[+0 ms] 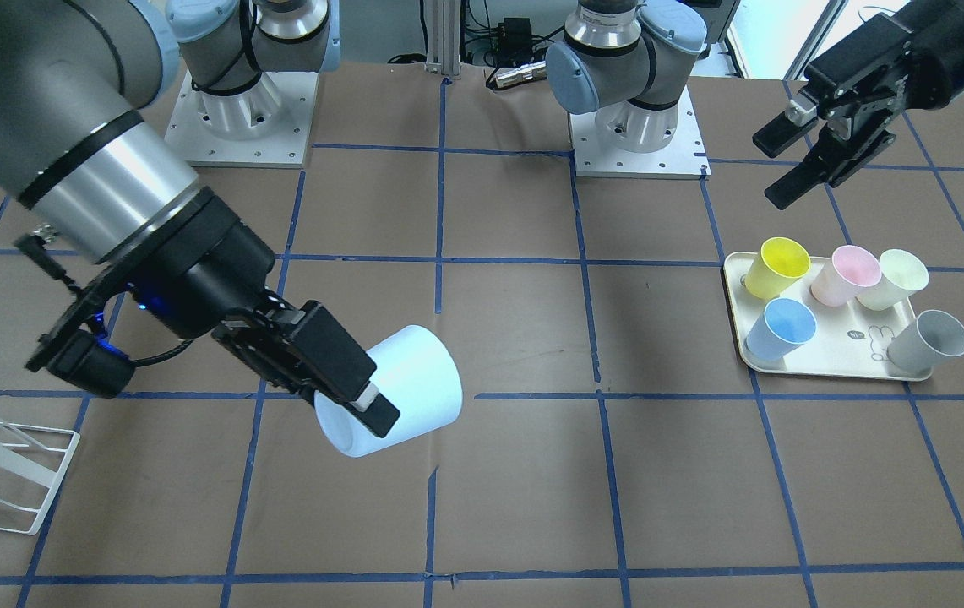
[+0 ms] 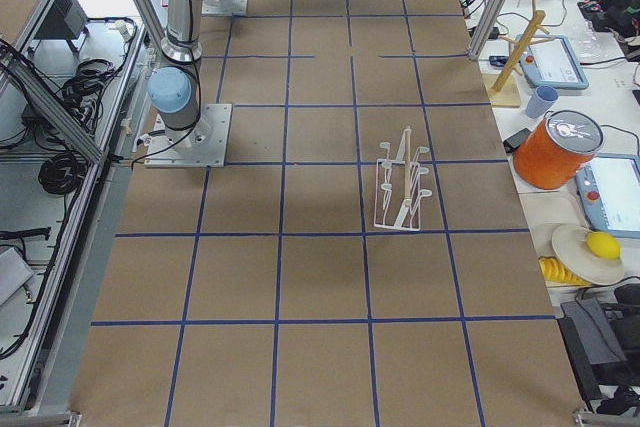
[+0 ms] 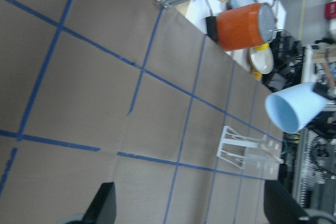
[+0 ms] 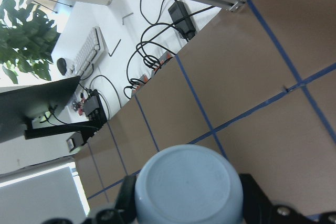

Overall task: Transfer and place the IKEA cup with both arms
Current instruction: 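Swing the cup toward the left gripper while the left arm reaches up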

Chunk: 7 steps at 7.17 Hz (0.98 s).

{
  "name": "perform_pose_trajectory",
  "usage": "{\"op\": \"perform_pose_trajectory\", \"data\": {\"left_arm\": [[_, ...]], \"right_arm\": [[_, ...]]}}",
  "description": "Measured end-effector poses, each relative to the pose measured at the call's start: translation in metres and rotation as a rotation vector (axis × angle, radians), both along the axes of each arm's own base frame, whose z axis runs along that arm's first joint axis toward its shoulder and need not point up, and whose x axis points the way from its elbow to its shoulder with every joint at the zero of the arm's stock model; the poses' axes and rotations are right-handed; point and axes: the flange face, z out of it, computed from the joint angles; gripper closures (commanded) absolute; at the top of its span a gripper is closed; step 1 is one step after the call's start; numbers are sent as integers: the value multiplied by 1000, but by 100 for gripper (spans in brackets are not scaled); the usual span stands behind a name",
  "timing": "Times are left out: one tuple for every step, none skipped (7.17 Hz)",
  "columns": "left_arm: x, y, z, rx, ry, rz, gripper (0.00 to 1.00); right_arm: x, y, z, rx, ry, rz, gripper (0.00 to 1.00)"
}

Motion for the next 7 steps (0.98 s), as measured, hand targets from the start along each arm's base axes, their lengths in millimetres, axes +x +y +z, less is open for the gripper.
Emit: {"op": "perform_pose_trajectory", "data": {"left_arm": [[-2, -3, -10, -32, 58, -2, 0], [-2, -7, -30, -82, 67, -6, 0], [-4, -10, -51, -146, 48, -7, 0], [-13, -8, -61, -206, 29, -6, 0], [-30, -6, -57, -276, 7, -20, 0], [-46, -3, -48, -360, -21, -43, 0], [-55, 0, -41, -443, -49, -55, 0]], "right_arm": [[10, 16, -2, 19, -87, -34, 56], [15, 33, 4, 45, -157, -50, 56], [18, 50, 15, 76, -220, -57, 56], [21, 68, 24, 111, -272, -60, 56], [26, 85, 22, 147, -300, -53, 56], [35, 99, 12, 175, -310, -39, 56], [43, 108, 4, 195, -319, -31, 56]]}}
